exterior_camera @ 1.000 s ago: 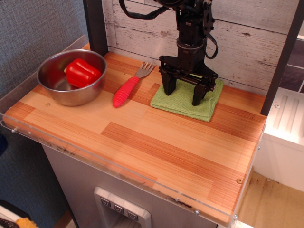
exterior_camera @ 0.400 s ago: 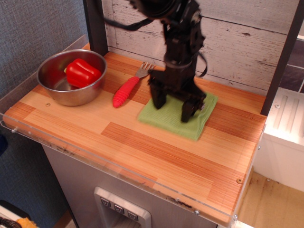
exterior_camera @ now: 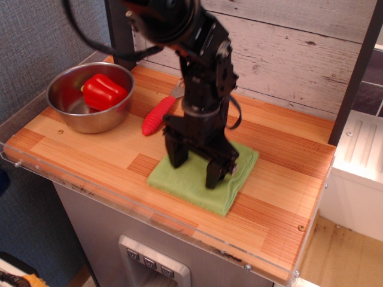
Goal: PICK UP THE GREEN TOWEL AND PUT ANOTHER SIDE OF THE TABLE
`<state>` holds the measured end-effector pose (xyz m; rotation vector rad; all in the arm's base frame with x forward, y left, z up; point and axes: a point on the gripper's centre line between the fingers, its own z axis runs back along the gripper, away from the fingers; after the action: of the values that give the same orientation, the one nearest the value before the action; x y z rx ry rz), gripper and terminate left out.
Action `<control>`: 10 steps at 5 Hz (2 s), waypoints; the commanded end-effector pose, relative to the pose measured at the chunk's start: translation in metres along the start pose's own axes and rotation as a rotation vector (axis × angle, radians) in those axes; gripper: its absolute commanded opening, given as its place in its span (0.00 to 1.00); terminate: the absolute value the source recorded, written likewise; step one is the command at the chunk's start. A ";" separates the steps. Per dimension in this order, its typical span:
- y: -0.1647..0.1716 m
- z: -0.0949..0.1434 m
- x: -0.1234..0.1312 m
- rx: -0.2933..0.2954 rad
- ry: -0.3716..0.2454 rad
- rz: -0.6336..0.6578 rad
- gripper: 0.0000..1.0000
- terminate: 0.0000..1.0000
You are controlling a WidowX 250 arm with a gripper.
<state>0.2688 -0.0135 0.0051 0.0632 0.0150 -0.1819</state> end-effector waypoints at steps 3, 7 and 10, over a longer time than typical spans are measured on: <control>-0.009 0.027 0.008 -0.013 -0.059 -0.059 1.00 0.00; 0.006 0.109 0.000 -0.060 -0.179 0.008 1.00 0.00; 0.019 0.114 -0.001 -0.065 -0.166 0.031 1.00 0.00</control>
<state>0.2681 -0.0055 0.1045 -0.0197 -0.0956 -0.1578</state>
